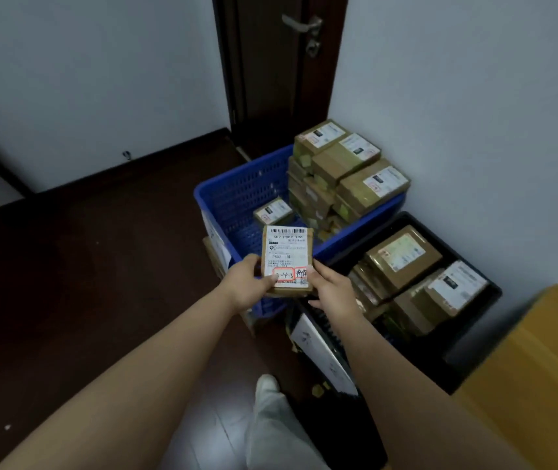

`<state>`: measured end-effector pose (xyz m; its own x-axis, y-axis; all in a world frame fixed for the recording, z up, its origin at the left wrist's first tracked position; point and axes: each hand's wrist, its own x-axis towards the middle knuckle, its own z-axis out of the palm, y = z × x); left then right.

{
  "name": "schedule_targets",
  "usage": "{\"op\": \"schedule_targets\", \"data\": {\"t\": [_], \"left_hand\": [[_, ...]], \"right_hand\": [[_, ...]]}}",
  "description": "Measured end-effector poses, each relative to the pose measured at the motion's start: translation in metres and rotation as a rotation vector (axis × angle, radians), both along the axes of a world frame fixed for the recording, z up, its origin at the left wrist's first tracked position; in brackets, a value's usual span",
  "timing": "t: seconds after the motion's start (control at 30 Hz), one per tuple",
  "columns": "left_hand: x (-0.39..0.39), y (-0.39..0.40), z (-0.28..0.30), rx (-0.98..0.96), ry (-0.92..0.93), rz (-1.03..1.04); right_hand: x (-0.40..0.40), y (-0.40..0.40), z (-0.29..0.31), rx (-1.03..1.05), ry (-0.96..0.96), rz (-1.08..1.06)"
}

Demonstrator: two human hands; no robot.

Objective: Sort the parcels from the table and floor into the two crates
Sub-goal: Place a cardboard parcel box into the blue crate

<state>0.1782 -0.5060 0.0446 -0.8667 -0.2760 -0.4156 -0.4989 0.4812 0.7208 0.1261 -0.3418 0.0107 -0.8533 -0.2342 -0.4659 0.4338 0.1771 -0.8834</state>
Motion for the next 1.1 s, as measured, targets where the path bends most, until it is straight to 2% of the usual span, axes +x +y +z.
{"op": "schedule_targets", "data": {"t": [0.33,0.63,0.93,1.1], "left_hand": [[-0.135,-0.118,-0.004,-0.114,-0.1,-0.082],[-0.253,-0.17,-0.046,-0.114,-0.205,-0.279],[-0.334,-0.254,-0.102,-0.194,-0.352,-0.715],[-0.363,-0.268,-0.145,-0.107,-0.378,-0.824]], "right_hand": [[-0.132,-0.113,0.005,0.088,-0.036,0.137],[-0.202,-0.163,-0.033,0.127,-0.206,-0.099],[-0.229,-0.267,-0.094,0.217,-0.417,-0.354],[-0.247,-0.281,-0.133,0.301,-0.414,-0.416]]}}
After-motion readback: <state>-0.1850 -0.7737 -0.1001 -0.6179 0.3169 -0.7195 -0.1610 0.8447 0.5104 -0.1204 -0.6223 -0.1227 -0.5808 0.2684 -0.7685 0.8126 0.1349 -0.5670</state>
